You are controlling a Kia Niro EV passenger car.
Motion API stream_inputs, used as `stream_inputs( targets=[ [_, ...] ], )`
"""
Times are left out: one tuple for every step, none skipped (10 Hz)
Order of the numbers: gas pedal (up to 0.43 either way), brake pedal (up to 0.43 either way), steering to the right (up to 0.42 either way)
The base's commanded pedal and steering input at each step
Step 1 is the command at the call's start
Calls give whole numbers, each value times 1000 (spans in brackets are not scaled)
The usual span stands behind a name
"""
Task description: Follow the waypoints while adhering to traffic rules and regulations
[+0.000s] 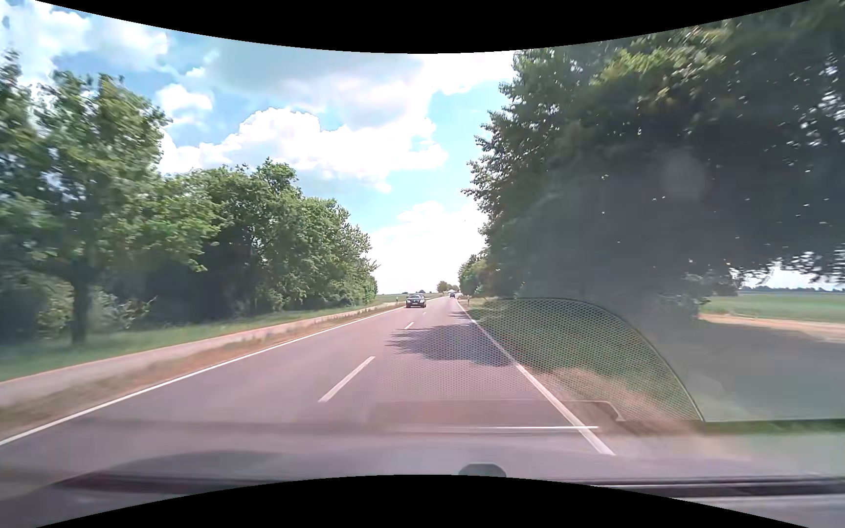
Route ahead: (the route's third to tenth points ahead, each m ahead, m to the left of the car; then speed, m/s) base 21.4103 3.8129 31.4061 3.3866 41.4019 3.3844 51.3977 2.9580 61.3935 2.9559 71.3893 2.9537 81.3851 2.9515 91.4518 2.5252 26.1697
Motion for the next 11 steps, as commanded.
stream_inputs(
  targets=[
    [260, 0, 1],
    [260, 0, 1],
    [260, 0, 1],
    [260, 0, 1],
    [260, 0, 1],
    [260, 0, 1],
    [260, 0, 1],
    [260, 0, 1],
    [260, 0, 1],
    [260, 0, 1],
    [260, 0, 1]
  ],
)
